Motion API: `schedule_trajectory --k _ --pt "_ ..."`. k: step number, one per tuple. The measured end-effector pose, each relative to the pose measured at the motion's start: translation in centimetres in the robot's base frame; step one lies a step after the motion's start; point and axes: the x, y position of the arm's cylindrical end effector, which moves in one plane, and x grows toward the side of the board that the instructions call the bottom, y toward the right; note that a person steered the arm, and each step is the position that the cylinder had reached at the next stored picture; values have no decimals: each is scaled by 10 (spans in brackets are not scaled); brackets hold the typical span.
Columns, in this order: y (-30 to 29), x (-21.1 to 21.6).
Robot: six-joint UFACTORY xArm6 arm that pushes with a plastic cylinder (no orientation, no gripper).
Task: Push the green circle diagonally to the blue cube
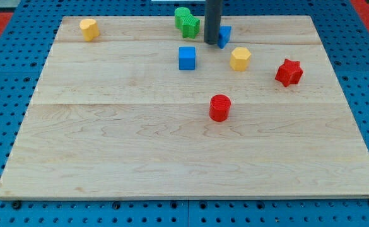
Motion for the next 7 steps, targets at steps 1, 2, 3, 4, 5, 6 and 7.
schedule_trajectory --k 1,2,3,4,5,6,7 --pt "6 -37" --pt "0 -69" --pt "-11 -70" --pt "-42 -68" --pt "-82 -66" --pt "-82 -59" --pt "-81 -39"
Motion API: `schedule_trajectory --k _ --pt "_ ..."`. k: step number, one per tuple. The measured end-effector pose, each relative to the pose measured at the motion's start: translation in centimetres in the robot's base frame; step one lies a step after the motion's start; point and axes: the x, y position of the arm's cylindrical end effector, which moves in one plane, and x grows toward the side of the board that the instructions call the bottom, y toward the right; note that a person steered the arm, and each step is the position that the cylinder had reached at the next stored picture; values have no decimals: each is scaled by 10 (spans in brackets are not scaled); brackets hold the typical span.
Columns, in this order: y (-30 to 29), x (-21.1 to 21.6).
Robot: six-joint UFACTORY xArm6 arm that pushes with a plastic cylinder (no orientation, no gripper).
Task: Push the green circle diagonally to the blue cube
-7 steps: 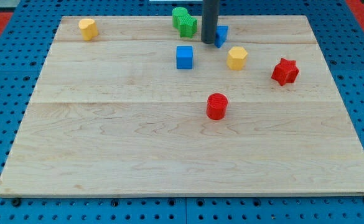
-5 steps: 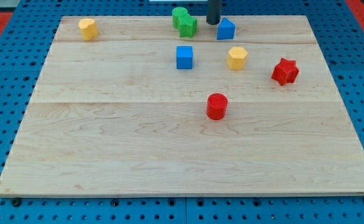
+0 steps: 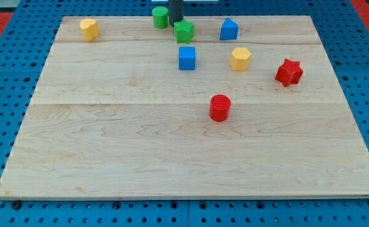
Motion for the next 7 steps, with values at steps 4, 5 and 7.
schedule_trajectory --k 4,5,7 --pt "-99 -32" --pt "-99 -32" --pt "-1 55"
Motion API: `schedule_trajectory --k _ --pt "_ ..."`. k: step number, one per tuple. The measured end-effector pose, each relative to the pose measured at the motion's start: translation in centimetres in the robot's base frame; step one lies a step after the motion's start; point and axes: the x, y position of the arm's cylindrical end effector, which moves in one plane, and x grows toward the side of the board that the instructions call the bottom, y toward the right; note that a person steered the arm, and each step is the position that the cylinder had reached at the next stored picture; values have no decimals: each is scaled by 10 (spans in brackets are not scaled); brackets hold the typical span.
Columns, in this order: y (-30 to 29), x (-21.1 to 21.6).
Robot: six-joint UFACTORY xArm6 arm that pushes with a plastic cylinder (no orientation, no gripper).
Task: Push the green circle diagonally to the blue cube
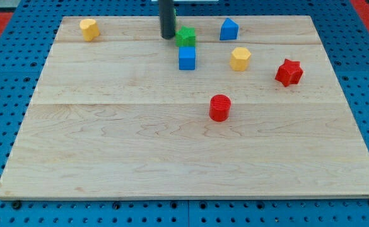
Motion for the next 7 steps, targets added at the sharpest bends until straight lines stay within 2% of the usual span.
schedule_trajectory --k 1,3,4,5,6,7 --pt "-2 -3" --pt "31 -81" --pt "26 -86" --pt "-30 -75" --pt "-69 8" --pt "-86 15"
